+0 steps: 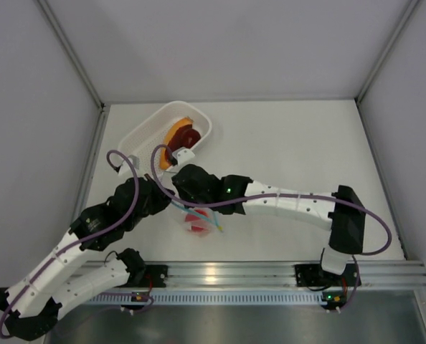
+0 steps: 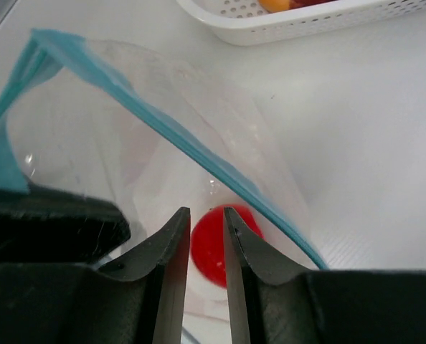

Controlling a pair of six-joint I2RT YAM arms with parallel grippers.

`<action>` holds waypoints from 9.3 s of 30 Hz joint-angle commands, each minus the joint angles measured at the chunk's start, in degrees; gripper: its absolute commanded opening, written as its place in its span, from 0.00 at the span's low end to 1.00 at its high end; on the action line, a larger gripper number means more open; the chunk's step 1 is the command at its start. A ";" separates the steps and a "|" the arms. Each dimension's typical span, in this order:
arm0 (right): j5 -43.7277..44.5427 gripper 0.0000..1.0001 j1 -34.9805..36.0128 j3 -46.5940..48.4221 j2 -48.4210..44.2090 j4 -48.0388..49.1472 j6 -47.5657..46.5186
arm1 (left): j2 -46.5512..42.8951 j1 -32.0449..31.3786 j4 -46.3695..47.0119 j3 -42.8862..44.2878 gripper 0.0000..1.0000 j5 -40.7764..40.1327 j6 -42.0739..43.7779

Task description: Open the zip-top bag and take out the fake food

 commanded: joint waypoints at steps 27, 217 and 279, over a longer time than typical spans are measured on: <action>-10.46 0.68 0.74 -11.71 4.34 2.87 3.94 | -10.53 0.03 0.43 -11.22 0.00 6.61 -1.91; -26.63 0.27 -1.90 -20.52 -27.04 28.02 -11.88 | -2.61 -10.25 13.44 -4.89 0.00 -12.99 14.44; 2.69 0.99 -33.36 -2.64 -16.97 8.27 -18.21 | 3.87 -10.17 2.72 11.34 0.00 -14.04 21.98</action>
